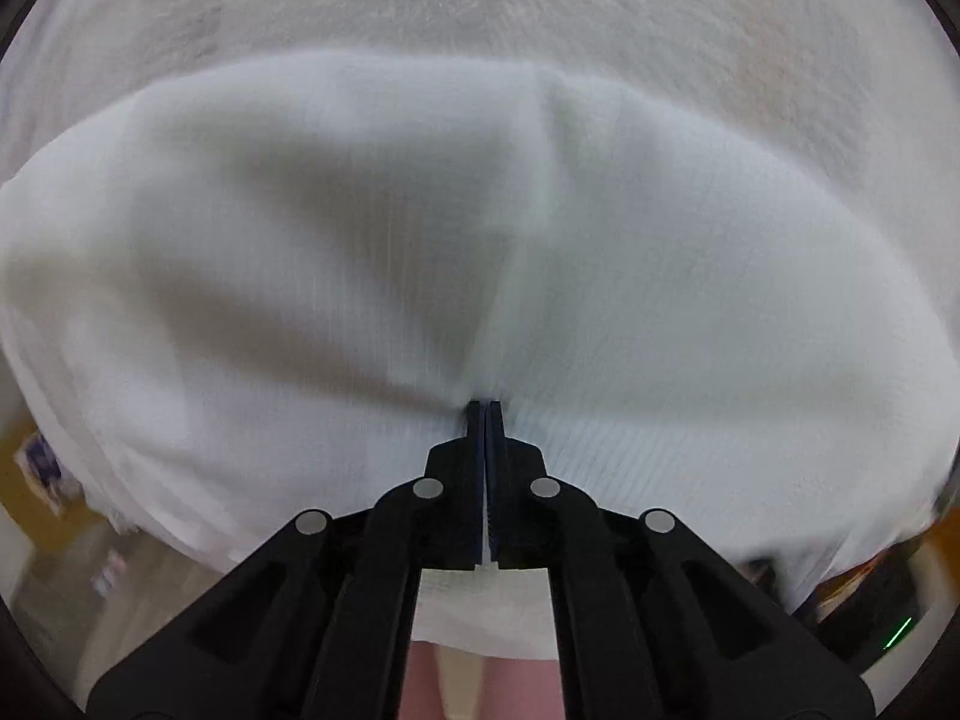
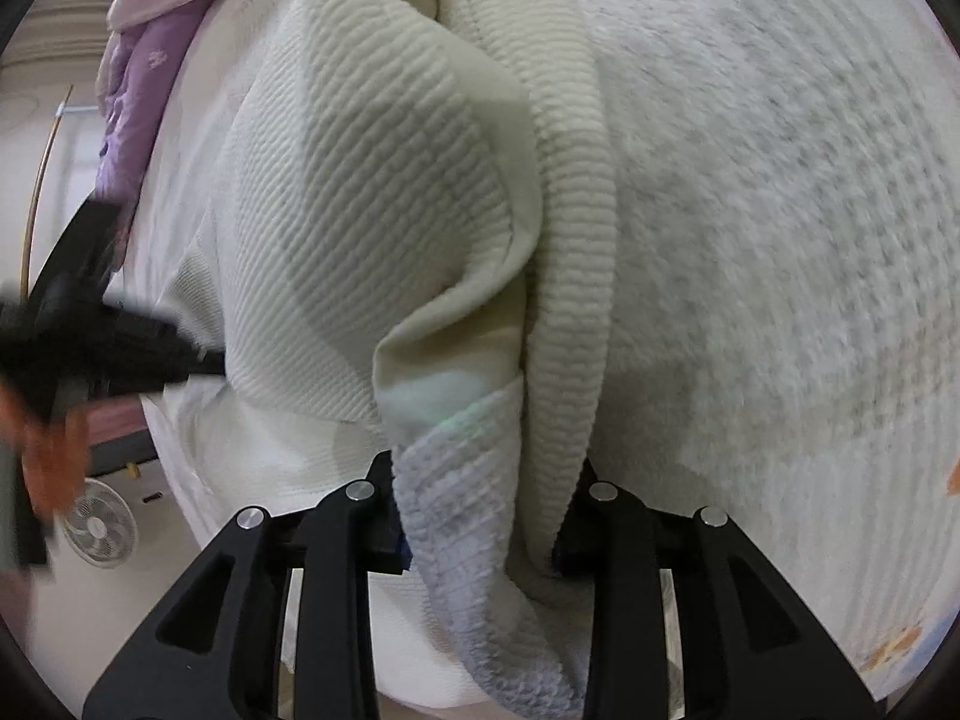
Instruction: Fold large clothes
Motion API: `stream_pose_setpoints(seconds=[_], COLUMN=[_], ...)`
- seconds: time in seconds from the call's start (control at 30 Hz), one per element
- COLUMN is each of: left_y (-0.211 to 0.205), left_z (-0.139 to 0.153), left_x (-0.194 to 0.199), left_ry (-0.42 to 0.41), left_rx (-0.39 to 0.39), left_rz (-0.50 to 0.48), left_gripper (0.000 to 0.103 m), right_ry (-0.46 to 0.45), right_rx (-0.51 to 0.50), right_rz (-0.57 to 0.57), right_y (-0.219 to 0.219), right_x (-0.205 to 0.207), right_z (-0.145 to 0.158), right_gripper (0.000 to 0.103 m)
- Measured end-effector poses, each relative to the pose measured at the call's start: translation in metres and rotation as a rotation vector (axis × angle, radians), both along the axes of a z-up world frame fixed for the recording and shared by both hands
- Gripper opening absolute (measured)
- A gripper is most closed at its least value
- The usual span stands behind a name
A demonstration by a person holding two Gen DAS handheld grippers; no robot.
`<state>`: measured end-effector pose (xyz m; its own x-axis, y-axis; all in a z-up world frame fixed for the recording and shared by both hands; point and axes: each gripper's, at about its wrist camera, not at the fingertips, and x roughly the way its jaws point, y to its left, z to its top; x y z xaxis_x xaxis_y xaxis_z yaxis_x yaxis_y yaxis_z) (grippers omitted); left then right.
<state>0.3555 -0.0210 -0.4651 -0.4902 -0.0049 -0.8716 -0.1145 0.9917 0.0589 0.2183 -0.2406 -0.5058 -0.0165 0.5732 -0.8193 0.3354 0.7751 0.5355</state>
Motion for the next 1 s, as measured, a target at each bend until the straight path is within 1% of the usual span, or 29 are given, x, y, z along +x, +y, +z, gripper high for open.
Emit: stream_pose_setpoints(seconds=[0.03, 0.07, 0.1, 0.17, 0.2, 0.23, 0.27, 0.33, 0.37, 0.4, 0.43, 0.47, 0.53, 0.57, 0.63, 0.7, 0.73, 0.77, 0.8, 0.83, 0.87, 0.9, 0.97, 1.0], left_y=[-0.001, -0.001, 0.002, 0.013, 0.016, 0.014, 0.015, 0.024, 0.024, 0.019, 0.014, 0.009, 0.003, 0.001, -0.003, -0.006, -0.007, -0.006, -0.002, 0.004, 0.007, 0.007, 0.002, 0.002], left_z=[0.000, -0.001, -0.005, -0.015, -0.016, -0.017, -0.015, -0.003, 0.004, 0.015, 0.020, 0.017, 0.005, 0.004, 0.007, 0.021, 0.026, 0.025, 0.015, 0.001, -0.006, -0.003, -0.004, -0.005], left_x=[-0.013, -0.033, -0.043, -0.050, -0.047, -0.043, -0.041, -0.052, -0.062, -0.079, -0.090, -0.103, -0.110, -0.104, -0.102, -0.111, -0.126, -0.143, -0.162, -0.185, -0.196, -0.199, -0.195, -0.191], left_ry=[0.014, 0.005, -0.015, -0.072, -0.071, -0.050, -0.033, -0.044, -0.046, -0.077, -0.103, -0.120, -0.183, -0.187, -0.155, -0.153, -0.126, -0.104, -0.063, -0.040, -0.074, -0.149, -0.138, -0.118], left_rx=[-0.003, -0.010, -0.019, -0.030, -0.032, -0.040, -0.059, -0.069, -0.072, -0.079, -0.074, -0.068, -0.051, -0.024, -0.005, 0.001, -0.020, -0.045, -0.057, -0.062, -0.074, -0.064, -0.046, -0.048], left_rz=[-0.019, -0.027, -0.009, 0.074, 0.091, 0.061, 0.037, 0.109, 0.124, 0.072, 0.030, -0.017, -0.071, -0.059, -0.078, -0.049, -0.038, -0.020, 0.005, 0.037, 0.058, 0.059, 0.029, 0.025], left_gripper=[0.002, 0.002, 0.002, 0.004, 0.004, 0.004, 0.004, 0.002, 0.002, 0.002, 0.002, 0.002, 0.004, 0.003, 0.002, 0.001, 0.001, 0.001, 0.001, 0.002, 0.003, 0.004, 0.003, 0.003], right_ry=[0.014, 0.023, 0.023, 0.011, -0.001, -0.005, -0.004, 0.013, 0.031, 0.049, 0.064, 0.065, 0.047, 0.031, -0.002, 0.006, 0.023, 0.038, 0.049, 0.048, 0.045, 0.034, 0.011, 0.008], right_rx=[-0.003, -0.012, -0.028, -0.042, -0.050, -0.054, -0.055, -0.054, -0.053, -0.054, -0.055, -0.062, -0.082, -0.093, -0.107, -0.108, -0.108, -0.105, -0.104, -0.102, -0.095, -0.087, -0.076, -0.076], right_rz=[0.004, 0.016, 0.039, 0.054, 0.054, 0.051, 0.046, 0.041, 0.044, 0.048, 0.059, 0.071, 0.091, 0.097, 0.096, 0.094, 0.094, 0.091, 0.094, 0.099, 0.103, 0.104, 0.100, 0.099], right_y=[0.000, 0.001, 0.004, 0.008, 0.009, 0.010, 0.010, 0.011, 0.009, 0.010, 0.010, 0.010, 0.018, 0.019, 0.022, 0.022, 0.022, 0.023, 0.024, 0.020, 0.024, 0.024, 0.024, 0.024], right_x=[0.001, 0.004, 0.006, 0.007, 0.006, 0.005, 0.007, 0.006, 0.005, 0.007, 0.009, 0.012, 0.014, 0.013, 0.009, 0.006, 0.005, 0.009, 0.012, 0.012, 0.013, 0.013, 0.009, 0.008], right_z=[0.000, 0.000, 0.000, 0.002, 0.003, 0.004, 0.004, 0.006, 0.006, 0.006, 0.006, 0.005, 0.005, 0.005, 0.009, 0.011, 0.010, 0.009, 0.007, 0.004, 0.002, 0.001, 0.003, 0.004], right_gripper=[0.028, 0.028, 0.029, 0.029, 0.029, 0.029, 0.029, 0.029, 0.029, 0.030, 0.031, 0.032, 0.034, 0.034, 0.034, 0.034, 0.034, 0.035, 0.035, 0.037, 0.037, 0.037, 0.037, 0.037])
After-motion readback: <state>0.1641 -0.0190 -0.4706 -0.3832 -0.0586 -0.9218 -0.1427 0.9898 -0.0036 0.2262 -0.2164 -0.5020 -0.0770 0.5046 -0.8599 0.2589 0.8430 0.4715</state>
